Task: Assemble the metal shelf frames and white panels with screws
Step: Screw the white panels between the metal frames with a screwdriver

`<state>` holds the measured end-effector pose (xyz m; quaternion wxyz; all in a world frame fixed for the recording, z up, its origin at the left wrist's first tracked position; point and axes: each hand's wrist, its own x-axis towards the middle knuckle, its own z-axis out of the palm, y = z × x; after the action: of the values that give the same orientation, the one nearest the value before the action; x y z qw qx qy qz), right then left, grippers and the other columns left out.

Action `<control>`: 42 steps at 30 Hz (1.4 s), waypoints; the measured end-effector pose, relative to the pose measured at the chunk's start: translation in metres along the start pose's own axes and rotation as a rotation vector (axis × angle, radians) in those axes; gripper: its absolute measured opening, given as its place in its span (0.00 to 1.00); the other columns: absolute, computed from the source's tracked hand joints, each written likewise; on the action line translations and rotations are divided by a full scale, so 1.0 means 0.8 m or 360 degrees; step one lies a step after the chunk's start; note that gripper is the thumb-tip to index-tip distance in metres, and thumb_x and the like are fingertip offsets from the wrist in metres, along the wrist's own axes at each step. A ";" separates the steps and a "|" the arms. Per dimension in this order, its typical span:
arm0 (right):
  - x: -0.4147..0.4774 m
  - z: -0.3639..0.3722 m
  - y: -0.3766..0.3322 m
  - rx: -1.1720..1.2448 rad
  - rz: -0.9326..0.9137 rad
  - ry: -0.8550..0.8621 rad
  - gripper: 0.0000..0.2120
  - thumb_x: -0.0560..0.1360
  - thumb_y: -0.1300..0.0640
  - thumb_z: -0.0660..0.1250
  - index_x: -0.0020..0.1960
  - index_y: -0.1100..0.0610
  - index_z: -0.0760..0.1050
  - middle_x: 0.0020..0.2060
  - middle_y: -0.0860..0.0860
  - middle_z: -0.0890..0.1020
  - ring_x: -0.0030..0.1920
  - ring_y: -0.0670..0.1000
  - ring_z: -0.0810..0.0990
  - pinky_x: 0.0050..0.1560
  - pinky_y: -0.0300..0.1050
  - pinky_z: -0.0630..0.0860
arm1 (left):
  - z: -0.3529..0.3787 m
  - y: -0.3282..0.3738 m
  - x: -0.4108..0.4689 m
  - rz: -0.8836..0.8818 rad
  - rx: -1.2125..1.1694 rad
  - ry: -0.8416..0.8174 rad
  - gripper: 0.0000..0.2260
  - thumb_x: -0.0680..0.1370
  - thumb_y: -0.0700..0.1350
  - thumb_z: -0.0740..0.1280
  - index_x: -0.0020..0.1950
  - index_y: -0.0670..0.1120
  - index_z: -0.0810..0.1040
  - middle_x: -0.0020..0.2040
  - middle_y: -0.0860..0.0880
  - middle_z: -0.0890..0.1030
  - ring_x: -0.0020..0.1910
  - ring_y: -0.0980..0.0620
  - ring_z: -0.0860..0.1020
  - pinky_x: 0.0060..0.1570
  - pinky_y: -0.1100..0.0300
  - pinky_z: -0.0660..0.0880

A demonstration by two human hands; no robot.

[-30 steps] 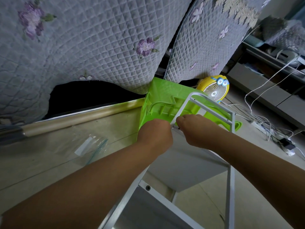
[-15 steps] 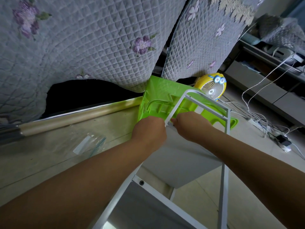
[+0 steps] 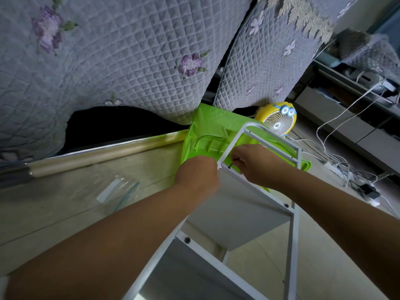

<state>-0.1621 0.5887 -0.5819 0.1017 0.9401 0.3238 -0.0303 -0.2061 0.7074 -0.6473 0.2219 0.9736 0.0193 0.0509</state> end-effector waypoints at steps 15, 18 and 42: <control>0.004 0.008 -0.003 -0.0123 -0.0055 0.0017 0.10 0.77 0.63 0.57 0.55 0.58 0.72 0.53 0.54 0.77 0.53 0.55 0.75 0.44 0.43 0.67 | 0.001 -0.001 0.001 0.0015 -0.0026 0.0000 0.12 0.79 0.40 0.55 0.55 0.40 0.75 0.54 0.41 0.78 0.54 0.41 0.75 0.40 0.57 0.63; 0.005 0.010 -0.004 -0.0156 -0.0080 0.0030 0.08 0.77 0.63 0.57 0.54 0.59 0.72 0.52 0.54 0.77 0.52 0.56 0.75 0.43 0.42 0.66 | 0.003 -0.001 0.001 0.0028 -0.0033 -0.0004 0.12 0.79 0.39 0.55 0.55 0.39 0.75 0.54 0.41 0.78 0.53 0.40 0.75 0.40 0.57 0.63; -0.013 0.013 0.013 -0.0384 -0.0273 0.0131 0.09 0.79 0.59 0.58 0.52 0.63 0.72 0.46 0.59 0.77 0.45 0.60 0.79 0.36 0.44 0.61 | 0.014 0.000 0.005 -0.0074 -0.0825 0.0029 0.10 0.72 0.41 0.65 0.49 0.43 0.83 0.40 0.43 0.82 0.42 0.44 0.79 0.40 0.53 0.75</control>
<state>-0.1637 0.5719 -0.5892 0.1975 0.8904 0.4083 0.0389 -0.2012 0.7027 -0.6566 0.4650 0.8829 0.0300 0.0578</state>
